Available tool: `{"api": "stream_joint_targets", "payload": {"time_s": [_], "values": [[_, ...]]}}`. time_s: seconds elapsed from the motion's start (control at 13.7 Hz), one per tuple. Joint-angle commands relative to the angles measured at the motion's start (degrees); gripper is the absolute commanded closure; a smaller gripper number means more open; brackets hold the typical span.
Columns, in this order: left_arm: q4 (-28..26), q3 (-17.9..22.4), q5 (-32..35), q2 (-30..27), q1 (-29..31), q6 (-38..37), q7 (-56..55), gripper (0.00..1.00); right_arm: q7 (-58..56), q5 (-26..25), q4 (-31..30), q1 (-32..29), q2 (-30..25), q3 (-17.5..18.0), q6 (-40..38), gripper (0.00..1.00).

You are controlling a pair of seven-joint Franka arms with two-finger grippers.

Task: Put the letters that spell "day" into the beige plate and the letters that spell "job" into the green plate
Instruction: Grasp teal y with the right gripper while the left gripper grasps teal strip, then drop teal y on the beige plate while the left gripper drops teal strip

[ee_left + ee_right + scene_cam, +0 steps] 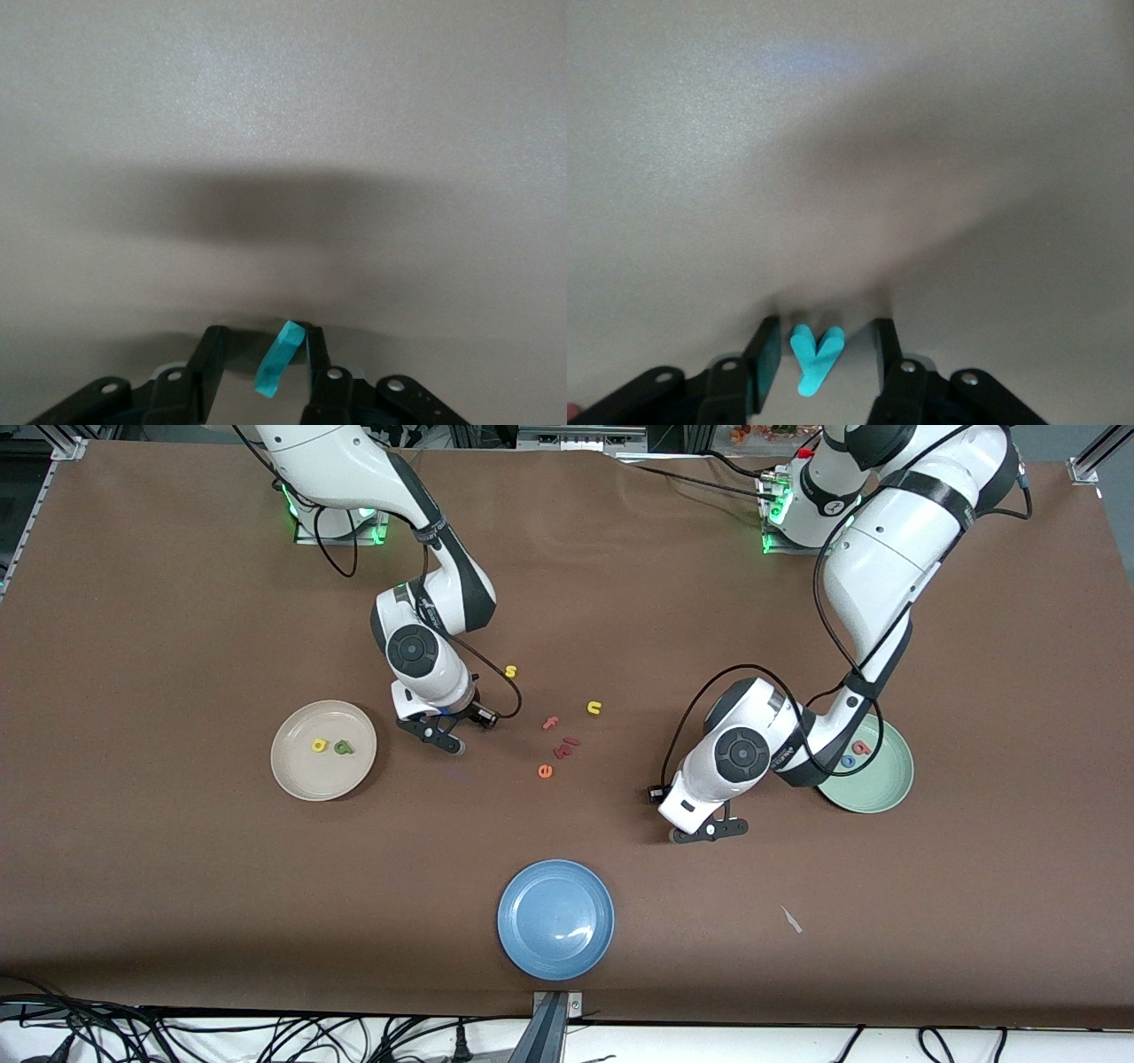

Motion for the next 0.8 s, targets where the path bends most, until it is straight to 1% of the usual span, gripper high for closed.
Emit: {"api": "stream_joint_targets", "payload": {"time_s": [0.0,0.15,0.22,0.36,0.44,0.51,0.66,0.73], "values": [[1.8,0.4,-0.3,0.9,-0.9,-0.9,1.1,0.78,0.8,1.0,-0.8,1.2,-0.2,-0.1,1.1,0.75],[1.8,0.4,-0.6,1.0,-0.8,-1.1,1.2,0.92,0.7,0.9,-0.8,1.2,-0.4,-0.1,0.9,0.90],[1.8,0.4,-0.7,0.7,-0.7,-1.4,1.2,0.99,0.6,0.8,-0.8,1.2,-0.6,-0.1,0.6,0.91],[2.1,0.3,-0.8,-0.4,0.1,-3.7,1.2,1.00,-0.2,0.8,-0.6,1.2,-1.8,-0.4,-0.3,0.91],[2.7,0.2,-0.8,-1.4,0.5,-5.6,1.2,1.00,-0.3,0.3,-0.2,1.2,-2.5,-0.7,-2.3,0.91],[2.8,0.0,-0.9,-2.8,1.4,-9.2,1.4,1.00,-1.2,-0.4,0.2,1.2,-3.5,-1.5,-4.3,0.92],[2.9,-2.0,-0.9,-4.5,5.7,-15.1,1.5,1.00,-6.3,-1.2,1.5,1.2,-5.4,-4.6,-8.8,0.91],[2.8,-4.1,-0.8,-5.7,9.1,-18.1,2.4,1.00,-10.0,-1.2,2.2,1.2,-5.9,-6.6,-11.4,0.91]]}}
